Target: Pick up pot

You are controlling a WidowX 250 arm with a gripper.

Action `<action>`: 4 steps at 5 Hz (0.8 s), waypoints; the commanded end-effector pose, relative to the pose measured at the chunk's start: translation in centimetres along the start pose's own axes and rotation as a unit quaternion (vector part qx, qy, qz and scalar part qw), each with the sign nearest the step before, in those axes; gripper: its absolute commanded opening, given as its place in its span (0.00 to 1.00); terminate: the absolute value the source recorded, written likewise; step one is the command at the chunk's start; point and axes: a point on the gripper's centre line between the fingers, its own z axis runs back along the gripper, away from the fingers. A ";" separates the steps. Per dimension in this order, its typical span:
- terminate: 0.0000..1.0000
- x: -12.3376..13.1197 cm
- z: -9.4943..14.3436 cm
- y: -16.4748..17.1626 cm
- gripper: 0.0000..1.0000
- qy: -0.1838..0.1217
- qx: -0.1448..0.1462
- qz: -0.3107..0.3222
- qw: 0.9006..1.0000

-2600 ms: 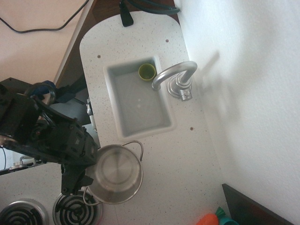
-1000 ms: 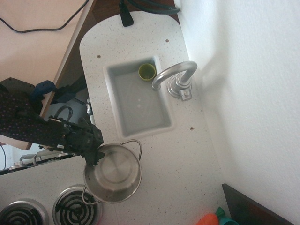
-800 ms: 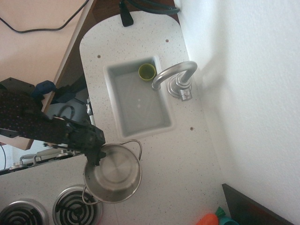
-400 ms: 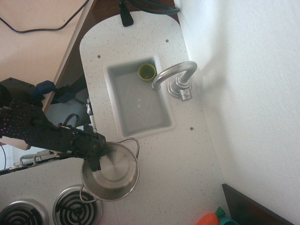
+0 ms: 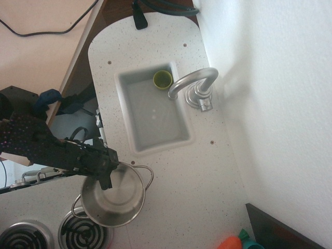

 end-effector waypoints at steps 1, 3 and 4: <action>0.00 0.6 0.7 -1.2 0.00 -0.013 -0.005 -0.022 1.000; 0.00 4.5 10.5 -0.5 0.00 -0.136 -0.130 -0.035 0.981; 0.00 6.1 15.3 -0.6 0.00 -0.174 -0.185 -0.036 0.966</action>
